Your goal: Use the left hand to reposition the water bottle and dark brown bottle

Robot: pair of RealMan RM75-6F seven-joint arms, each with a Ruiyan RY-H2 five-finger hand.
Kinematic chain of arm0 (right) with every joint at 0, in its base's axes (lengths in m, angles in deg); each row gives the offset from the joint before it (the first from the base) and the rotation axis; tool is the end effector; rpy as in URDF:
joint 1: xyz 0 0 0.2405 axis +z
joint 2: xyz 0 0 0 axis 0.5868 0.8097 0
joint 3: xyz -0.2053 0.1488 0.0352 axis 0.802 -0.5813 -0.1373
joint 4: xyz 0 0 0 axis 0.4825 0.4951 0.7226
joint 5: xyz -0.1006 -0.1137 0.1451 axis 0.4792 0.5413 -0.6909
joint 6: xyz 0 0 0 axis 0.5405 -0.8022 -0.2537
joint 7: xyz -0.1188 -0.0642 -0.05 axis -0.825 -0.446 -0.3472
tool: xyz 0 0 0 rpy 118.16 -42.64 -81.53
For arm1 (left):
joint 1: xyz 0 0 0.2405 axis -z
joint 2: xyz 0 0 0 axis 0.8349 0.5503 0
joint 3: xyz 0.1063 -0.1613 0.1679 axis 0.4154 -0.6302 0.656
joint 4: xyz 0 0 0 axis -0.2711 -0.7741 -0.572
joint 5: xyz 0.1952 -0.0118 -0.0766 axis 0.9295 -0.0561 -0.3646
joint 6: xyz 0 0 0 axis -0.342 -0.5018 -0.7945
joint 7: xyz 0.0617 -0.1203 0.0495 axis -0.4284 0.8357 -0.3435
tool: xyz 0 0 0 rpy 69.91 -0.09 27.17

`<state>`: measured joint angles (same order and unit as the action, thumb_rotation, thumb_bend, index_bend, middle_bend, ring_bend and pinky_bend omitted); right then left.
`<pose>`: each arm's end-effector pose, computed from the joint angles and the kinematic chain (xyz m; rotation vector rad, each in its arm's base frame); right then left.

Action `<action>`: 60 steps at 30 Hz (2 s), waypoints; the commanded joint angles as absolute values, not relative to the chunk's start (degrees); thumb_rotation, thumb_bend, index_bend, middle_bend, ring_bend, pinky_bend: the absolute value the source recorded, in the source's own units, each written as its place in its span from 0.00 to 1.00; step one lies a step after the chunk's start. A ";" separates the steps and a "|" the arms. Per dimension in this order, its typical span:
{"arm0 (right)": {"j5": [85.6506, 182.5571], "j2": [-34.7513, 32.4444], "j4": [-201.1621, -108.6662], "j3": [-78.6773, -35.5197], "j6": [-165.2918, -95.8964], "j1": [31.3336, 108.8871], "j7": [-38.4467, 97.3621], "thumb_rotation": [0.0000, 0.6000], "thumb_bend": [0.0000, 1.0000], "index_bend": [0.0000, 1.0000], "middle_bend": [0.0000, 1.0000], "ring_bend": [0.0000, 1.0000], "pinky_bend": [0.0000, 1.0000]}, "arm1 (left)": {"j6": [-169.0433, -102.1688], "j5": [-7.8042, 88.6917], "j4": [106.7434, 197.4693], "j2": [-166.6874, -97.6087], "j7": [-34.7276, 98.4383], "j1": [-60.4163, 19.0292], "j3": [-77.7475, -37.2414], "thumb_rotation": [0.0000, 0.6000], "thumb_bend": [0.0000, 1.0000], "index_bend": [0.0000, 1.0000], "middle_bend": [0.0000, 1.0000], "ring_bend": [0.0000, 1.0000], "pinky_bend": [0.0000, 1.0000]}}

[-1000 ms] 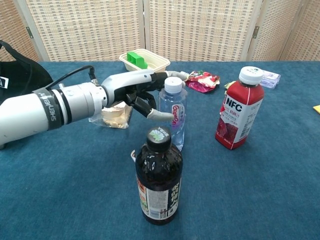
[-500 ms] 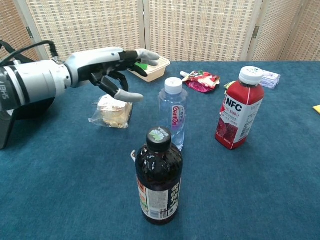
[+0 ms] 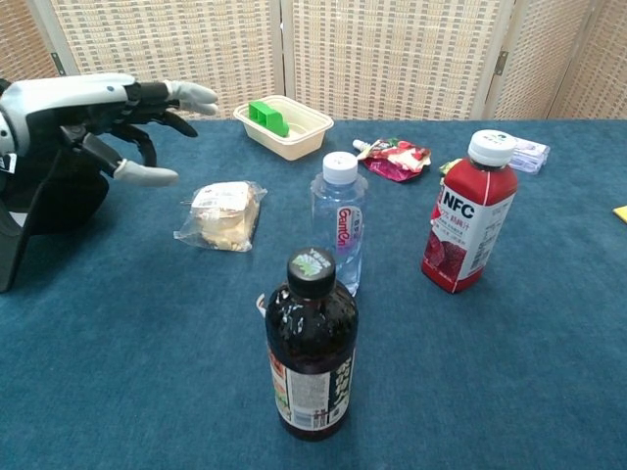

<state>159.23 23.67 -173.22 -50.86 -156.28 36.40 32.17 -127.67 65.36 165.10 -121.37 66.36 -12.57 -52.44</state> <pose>-0.3178 -0.1609 0.2015 1.3252 -0.8406 0.9174 -0.1635 0.3462 0.0591 -1.8967 -1.3674 -1.2950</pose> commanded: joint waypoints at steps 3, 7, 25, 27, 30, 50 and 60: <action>159.33 23.83 -174.07 -50.82 -156.02 36.61 31.31 1.00 0.09 0.19 0.16 0.05 0.18 | -129.31 69.47 165.98 -118.72 70.82 -14.37 -49.51 1.00 0.22 0.06 0.03 0.12 0.44; 159.52 23.77 -174.79 -50.71 -155.81 36.78 30.47 1.00 0.09 0.19 0.16 0.05 0.18 | -130.72 74.15 165.27 -117.51 76.93 -15.03 -46.58 1.00 0.22 0.07 0.03 0.12 0.40; 159.21 23.85 -177.79 -50.66 -154.72 37.49 26.51 1.00 0.09 0.19 0.16 0.05 0.18 | -137.38 88.56 166.39 -119.17 85.36 -14.42 -38.01 1.00 0.22 0.07 0.03 0.12 0.28; 159.18 23.86 -177.88 -50.66 -154.67 37.53 26.38 1.00 0.09 0.19 0.16 0.05 0.18 | -137.27 88.80 166.17 -120.20 85.77 -14.03 -37.88 1.00 0.22 0.07 0.03 0.12 0.28; 159.06 23.83 -177.89 -50.64 -154.68 37.50 26.38 1.00 0.09 0.19 0.16 0.05 0.18 | -136.68 88.94 165.60 -122.06 86.04 -13.28 -37.83 1.00 0.22 0.07 0.03 0.12 0.28; 158.41 23.99 -176.18 -50.30 -154.78 36.90 28.43 1.00 0.09 0.19 0.16 0.05 0.18 | -132.56 85.56 161.47 -133.86 82.57 -9.53 -39.83 1.00 0.22 0.07 0.03 0.12 0.28; 158.39 23.91 -175.02 -50.16 -155.09 36.55 29.86 1.00 0.09 0.19 0.16 0.05 0.18 | -131.45 83.78 161.16 -137.18 82.11 -7.94 -40.73 1.00 0.22 0.07 0.04 0.12 0.28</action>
<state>158.40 23.91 -175.08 -50.18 -155.03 36.59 29.80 -131.57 83.98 161.22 -136.91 82.28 -8.09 -40.60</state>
